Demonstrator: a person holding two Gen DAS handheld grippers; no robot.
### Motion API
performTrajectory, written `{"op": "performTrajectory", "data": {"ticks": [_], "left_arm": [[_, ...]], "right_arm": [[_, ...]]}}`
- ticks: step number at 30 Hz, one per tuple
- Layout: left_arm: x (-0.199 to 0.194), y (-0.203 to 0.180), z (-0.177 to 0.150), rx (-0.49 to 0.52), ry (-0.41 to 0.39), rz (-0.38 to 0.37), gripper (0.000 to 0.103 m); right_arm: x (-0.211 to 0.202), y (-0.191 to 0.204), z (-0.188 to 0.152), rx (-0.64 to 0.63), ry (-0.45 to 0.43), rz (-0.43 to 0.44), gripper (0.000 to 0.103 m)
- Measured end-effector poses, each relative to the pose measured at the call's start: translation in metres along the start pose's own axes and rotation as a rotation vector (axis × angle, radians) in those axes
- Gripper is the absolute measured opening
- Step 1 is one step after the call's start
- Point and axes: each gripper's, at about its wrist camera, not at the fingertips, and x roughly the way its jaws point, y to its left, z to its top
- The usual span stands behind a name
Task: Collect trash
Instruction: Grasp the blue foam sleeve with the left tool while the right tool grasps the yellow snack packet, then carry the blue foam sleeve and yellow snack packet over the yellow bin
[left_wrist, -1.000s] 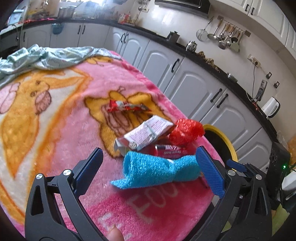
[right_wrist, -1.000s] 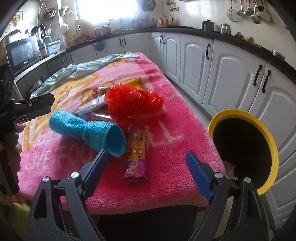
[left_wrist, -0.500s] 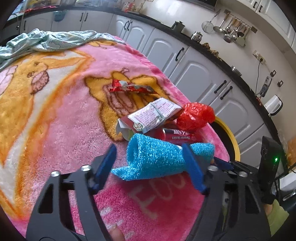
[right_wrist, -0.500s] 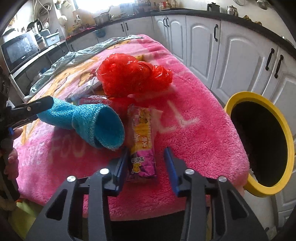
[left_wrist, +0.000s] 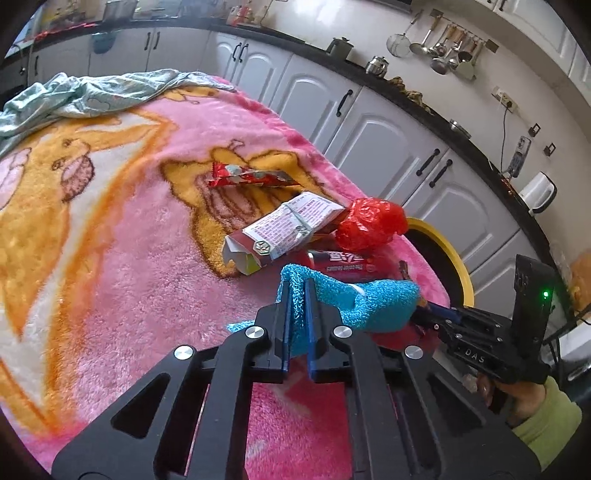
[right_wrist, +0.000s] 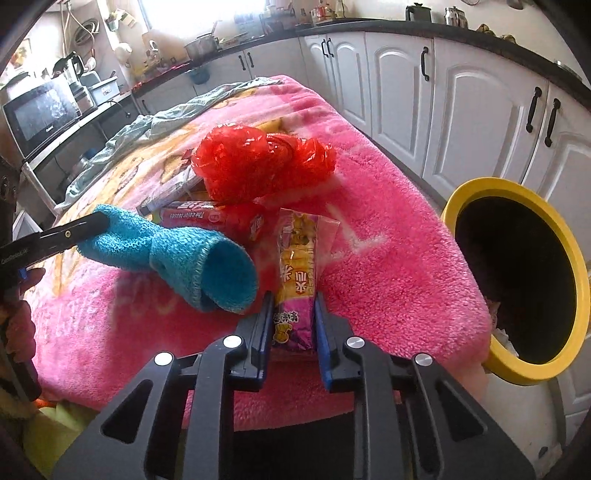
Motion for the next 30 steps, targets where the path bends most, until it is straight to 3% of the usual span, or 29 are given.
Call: {"op": "performTrajectory", "data": {"ticks": [15,30], "left_arm": [[-0.032,-0.067,0.023,0.137,-0.096,-0.109,0.001],[-0.035,-0.148,0.059,0.269,-0.154,-0.228,0.001]], "right_arm": [[-0.056,0.003,0.018,-0.043,-0.139,-0.045,0.02],[-0.123,-0.01,0.036,-0.027,-0.295,-0.096,0.02]]}}
